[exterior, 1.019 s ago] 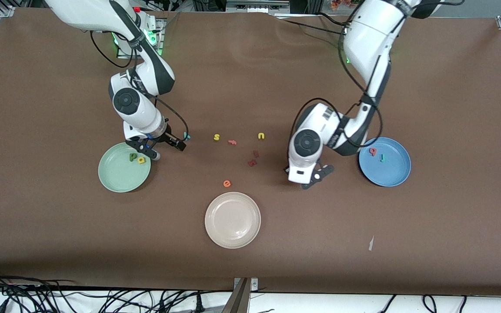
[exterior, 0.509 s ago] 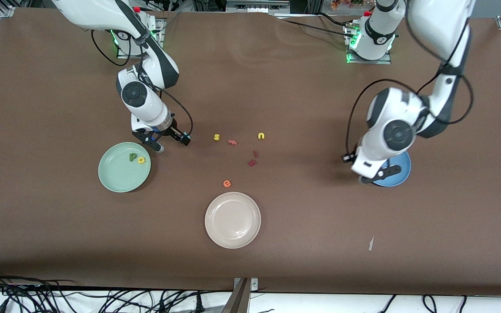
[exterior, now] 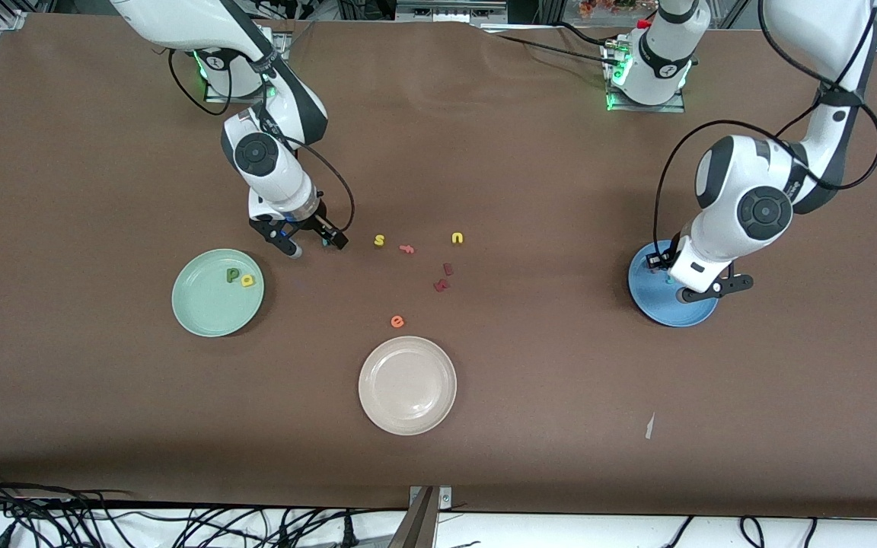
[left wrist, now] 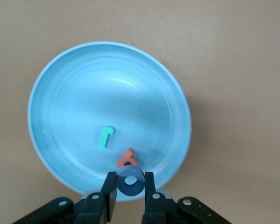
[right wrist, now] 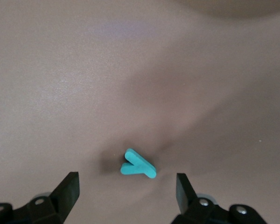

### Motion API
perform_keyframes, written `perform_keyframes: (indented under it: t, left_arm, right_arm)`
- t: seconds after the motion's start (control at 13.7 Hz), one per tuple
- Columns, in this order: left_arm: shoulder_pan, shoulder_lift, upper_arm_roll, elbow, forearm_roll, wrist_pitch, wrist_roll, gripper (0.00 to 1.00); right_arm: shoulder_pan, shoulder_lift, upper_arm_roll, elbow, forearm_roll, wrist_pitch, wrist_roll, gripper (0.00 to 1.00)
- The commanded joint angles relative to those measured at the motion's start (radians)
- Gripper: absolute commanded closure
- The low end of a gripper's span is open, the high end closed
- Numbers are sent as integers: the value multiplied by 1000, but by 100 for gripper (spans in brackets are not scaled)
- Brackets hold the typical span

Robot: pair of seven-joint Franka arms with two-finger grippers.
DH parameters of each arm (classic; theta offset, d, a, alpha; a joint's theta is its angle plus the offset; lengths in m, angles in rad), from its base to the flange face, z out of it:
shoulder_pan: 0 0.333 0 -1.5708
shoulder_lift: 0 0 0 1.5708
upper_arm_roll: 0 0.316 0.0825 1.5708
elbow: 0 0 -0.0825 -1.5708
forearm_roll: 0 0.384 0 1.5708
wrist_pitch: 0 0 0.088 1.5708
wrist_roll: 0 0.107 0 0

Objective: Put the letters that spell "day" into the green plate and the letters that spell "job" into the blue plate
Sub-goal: 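Lift teal y with the right gripper while the left gripper returns to rest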

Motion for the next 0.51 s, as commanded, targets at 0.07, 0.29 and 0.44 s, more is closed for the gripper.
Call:
perform_keyframes:
  t: [0.07,0.29,0.44]
  left_arm:
    - [25,48,-13,12,27,39,34,8]
    - [51,16,-7,106,26,-129,36,0]
    - [66,20,-7,247,26,-334,40,0]
  right_arm:
    - [8,25,-1,-23,0,72,11,12]
    - [8,33,-6,-23,-8,76,9,12]
    - [8,36,-14,-22,-23,78,8,12]
